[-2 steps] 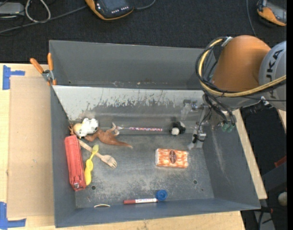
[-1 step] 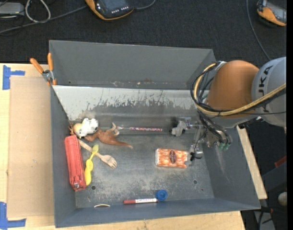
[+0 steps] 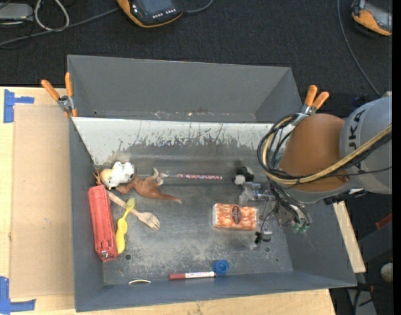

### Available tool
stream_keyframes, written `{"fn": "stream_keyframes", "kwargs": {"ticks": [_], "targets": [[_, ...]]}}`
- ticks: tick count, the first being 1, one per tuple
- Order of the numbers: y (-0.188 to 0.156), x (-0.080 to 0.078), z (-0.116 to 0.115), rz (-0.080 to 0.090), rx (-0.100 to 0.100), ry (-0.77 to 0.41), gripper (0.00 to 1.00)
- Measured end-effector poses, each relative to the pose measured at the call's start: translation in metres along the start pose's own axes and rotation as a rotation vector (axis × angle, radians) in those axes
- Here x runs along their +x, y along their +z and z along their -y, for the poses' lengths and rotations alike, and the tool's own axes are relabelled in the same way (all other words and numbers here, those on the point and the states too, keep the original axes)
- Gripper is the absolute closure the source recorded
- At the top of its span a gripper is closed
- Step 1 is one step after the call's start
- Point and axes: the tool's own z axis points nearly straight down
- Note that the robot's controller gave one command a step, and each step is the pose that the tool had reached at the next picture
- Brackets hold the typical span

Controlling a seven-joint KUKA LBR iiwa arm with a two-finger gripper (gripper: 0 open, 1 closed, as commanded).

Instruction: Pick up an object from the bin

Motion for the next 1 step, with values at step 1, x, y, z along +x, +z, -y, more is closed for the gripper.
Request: {"fn": "stream_keyframes", "kwargs": {"ticks": [1], "targets": [[0.0359,0.0177,-0.0196,-0.006,0.000,-0.078,0.00]]}}
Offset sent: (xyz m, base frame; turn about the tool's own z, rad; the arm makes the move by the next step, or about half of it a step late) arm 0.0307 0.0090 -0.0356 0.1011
